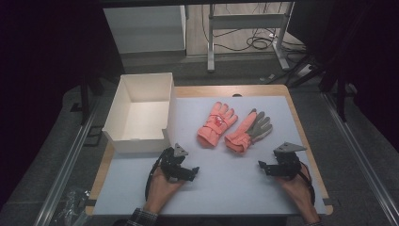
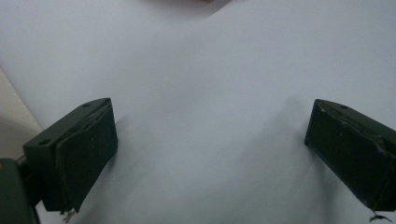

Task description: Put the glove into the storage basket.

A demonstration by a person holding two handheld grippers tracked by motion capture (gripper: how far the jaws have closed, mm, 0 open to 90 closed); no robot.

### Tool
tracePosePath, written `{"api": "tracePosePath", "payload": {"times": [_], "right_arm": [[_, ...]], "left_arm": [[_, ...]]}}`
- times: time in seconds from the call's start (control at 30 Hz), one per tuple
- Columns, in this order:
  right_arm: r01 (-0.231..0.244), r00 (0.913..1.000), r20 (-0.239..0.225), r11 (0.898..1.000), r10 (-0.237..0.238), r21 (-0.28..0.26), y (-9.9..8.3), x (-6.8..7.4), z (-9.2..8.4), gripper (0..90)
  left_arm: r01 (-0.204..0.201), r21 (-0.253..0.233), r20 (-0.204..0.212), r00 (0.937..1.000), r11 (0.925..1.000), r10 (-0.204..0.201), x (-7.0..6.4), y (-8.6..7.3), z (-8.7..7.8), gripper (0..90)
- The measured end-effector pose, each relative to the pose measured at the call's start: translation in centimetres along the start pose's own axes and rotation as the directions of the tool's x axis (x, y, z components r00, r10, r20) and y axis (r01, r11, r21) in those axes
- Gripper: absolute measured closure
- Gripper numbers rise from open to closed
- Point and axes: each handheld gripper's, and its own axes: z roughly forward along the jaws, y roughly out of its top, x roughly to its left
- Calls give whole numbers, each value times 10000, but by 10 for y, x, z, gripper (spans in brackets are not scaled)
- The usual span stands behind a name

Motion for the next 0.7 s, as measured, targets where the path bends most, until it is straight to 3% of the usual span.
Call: {"api": "tracePosePath", "payload": {"times": [0.3, 0.7], "right_arm": [[-400, 9985, -367, 9992, 396, -93, 14, -8, -2, 255], [-477, 9977, -482, 9987, 468, -178, 44, -13, 4, 317]], "left_arm": [[5, -3, 0, 10000, 10000, -5, 0, 0, 0, 23], [13, -6, 0, 10000, 10000, -13, 0, 0, 0, 23]]}}
